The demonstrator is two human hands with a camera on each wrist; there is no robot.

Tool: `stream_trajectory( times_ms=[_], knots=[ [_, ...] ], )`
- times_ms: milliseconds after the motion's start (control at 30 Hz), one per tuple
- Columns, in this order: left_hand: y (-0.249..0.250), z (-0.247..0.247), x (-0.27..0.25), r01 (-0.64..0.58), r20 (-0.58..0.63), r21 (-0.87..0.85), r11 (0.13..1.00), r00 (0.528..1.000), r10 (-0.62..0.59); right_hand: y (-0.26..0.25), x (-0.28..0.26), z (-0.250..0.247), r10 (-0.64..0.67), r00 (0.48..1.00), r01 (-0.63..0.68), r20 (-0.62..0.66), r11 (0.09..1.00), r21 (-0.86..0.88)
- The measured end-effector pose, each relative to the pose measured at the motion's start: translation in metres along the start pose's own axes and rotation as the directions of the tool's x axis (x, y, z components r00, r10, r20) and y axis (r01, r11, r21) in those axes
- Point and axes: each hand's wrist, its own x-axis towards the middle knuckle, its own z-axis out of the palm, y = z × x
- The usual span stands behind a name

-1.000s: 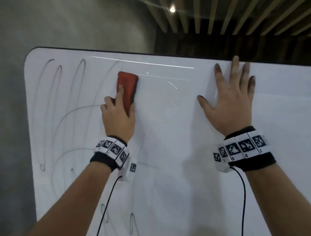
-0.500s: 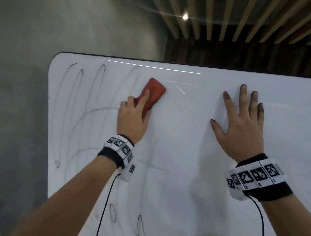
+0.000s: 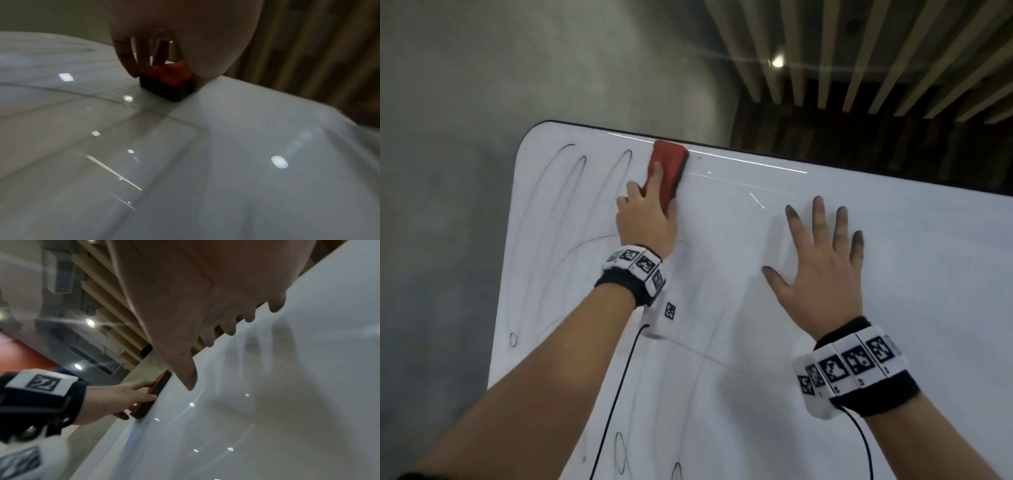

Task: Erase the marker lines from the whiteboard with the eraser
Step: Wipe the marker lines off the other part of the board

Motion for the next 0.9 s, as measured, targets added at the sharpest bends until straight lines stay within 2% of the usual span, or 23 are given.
stream_trajectory(
  times_ms=[67,100,133,200,267,300,333,400,467,500,533,567,600,667,700,733,767,833,900],
  knots=[
    [-0.011,0.001,0.012,0.211,0.042,-0.028,0.977,0.977,-0.21,-0.003,-0.001,0.007,0.008,1.0,-0.008,0.011,1.0,-0.004],
    [-0.011,0.002,0.008,0.222,0.038,-0.031,0.975,0.975,-0.221,-0.004,-0.002,0.011,0.004,1.0,-0.004,0.009,1.0,-0.014],
    [-0.007,0.003,-0.002,0.163,0.016,-0.037,0.986,0.987,-0.163,-0.004,-0.003,0.015,-0.001,1.0,0.002,0.006,1.0,-0.025],
    [0.003,0.009,-0.035,-0.114,-0.012,-0.063,0.992,0.994,0.113,-0.004,-0.005,0.02,-0.011,1.0,0.011,0.003,0.999,-0.052],
    [0.003,0.012,-0.066,-0.391,0.028,-0.054,0.919,0.919,0.393,-0.003,-0.007,0.024,-0.02,1.0,0.02,0.003,0.997,-0.074],
    [0.0,0.011,-0.07,-0.454,0.056,-0.036,0.89,0.889,0.455,-0.002,-0.009,0.025,-0.024,1.0,0.023,-0.002,0.997,-0.08],
    [-0.005,0.007,-0.063,-0.47,0.069,-0.02,0.882,0.88,0.471,-0.002,-0.01,0.026,-0.026,1.0,0.026,-0.008,0.996,-0.084],
    [-0.01,0.0,-0.033,-0.357,0.043,0.005,0.934,0.933,0.357,-0.002,-0.011,0.028,-0.024,1.0,0.022,-0.019,0.996,-0.089],
    [-0.013,-0.007,0.004,-0.128,0.038,-0.008,0.992,0.991,0.128,-0.003,-0.013,0.028,-0.024,0.999,0.022,-0.024,0.995,-0.093],
    [-0.014,-0.008,0.018,-0.049,0.053,-0.018,0.999,0.997,0.05,-0.003,-0.013,0.028,-0.026,0.999,0.024,-0.024,0.995,-0.095],
    [-0.012,-0.007,0.024,-0.027,0.057,-0.025,0.999,0.998,0.028,-0.003,-0.014,0.029,-0.028,0.999,0.025,-0.023,0.995,-0.098],
    [-0.006,-0.006,0.021,-0.061,0.05,-0.036,0.997,0.997,0.063,-0.003,-0.014,0.029,-0.029,0.999,0.026,-0.021,0.995,-0.101],
    [0.002,-0.004,0.012,-0.149,0.035,-0.046,0.988,0.988,0.15,-0.002,-0.015,0.03,-0.029,0.999,0.026,-0.02,0.995,-0.101],
    [0.014,0.0,-0.016,-0.358,0.036,-0.051,0.932,0.932,0.36,-0.002,-0.016,0.031,-0.027,0.999,0.024,-0.022,0.995,-0.096],
    [0.015,0.001,-0.024,-0.42,0.046,-0.04,0.907,0.906,0.422,-0.002,-0.016,0.031,-0.027,0.999,0.025,-0.022,0.995,-0.093],
    [0.01,0.002,-0.024,-0.433,0.046,-0.022,0.901,0.9,0.433,-0.001,-0.017,0.031,-0.029,0.999,0.027,-0.023,0.995,-0.091],
    [0.003,0.002,-0.019,-0.392,0.038,-0.005,0.92,0.919,0.392,-0.001,-0.017,0.031,-0.032,0.999,0.03,-0.024,0.996,-0.089],
    [-0.019,0.001,-0.007,-0.161,0.044,-0.013,0.987,0.986,0.162,-0.001,-0.018,0.031,-0.036,0.999,0.034,-0.022,0.996,-0.083],
    [-0.042,0.004,-0.005,0.08,0.064,-0.027,0.996,0.995,-0.078,-0.001,-0.02,0.031,-0.041,0.999,0.039,-0.024,0.996,-0.076]
  ],
)
